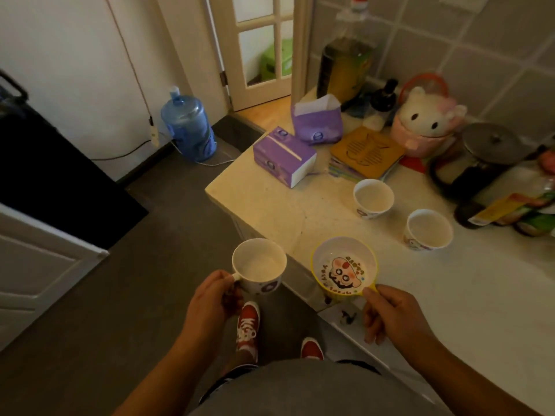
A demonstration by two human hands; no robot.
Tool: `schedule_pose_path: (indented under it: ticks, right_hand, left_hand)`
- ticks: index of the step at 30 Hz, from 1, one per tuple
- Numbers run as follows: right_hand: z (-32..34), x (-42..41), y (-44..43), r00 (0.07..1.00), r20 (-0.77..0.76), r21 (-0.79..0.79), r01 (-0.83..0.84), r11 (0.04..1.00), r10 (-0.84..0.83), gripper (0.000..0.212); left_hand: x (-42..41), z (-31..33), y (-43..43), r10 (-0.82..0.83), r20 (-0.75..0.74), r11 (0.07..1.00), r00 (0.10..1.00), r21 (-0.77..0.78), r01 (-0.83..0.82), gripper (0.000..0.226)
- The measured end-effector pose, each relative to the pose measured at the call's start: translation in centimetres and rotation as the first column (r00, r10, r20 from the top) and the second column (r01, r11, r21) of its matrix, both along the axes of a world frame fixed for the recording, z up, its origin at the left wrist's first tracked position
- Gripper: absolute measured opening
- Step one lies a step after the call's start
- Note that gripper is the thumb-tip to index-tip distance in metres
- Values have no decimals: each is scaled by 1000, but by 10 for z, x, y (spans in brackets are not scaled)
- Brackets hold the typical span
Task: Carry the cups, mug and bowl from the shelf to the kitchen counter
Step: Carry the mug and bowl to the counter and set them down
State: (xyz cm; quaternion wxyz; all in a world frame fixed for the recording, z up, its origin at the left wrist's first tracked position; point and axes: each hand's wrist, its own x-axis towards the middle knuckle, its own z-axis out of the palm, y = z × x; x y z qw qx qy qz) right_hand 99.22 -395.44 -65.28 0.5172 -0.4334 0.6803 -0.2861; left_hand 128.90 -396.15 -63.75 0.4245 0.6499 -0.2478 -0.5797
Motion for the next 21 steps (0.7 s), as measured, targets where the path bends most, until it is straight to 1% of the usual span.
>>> schedule_pose_path:
  ticks: [4,8,10,14,18,21]
  right_hand:
    - [1,19,-6,988,-18,3,156,988,-156,38]
    - [2,40,-3,951,-46,6,306,952,-306,41]
    - [3,46,1,927,-66,-1,369,929,-368,41]
    - [4,51,18,872,-50,-7,487,873,-487,38]
    - [5,45,36,822,-45,12,569,822,-568,36]
    - [9,36,49,793,-59,25,608,793,-606,36]
  left_hand:
    - [20,-3,-54,-166,-14,986,986,0,166,39]
    - [33,-9,-104,-365,-1,931,931,8,365,25]
    - [31,-12,-123,-459,-7,888,888,9,459,26]
    - [12,-18,-146,-602,-8,798,798,-6,602,36]
    - [-18,-33,-154,-663,30,748,748,2,664,48]
    - [-39,-44,-155,-691,64,721,720,-12,693,46]
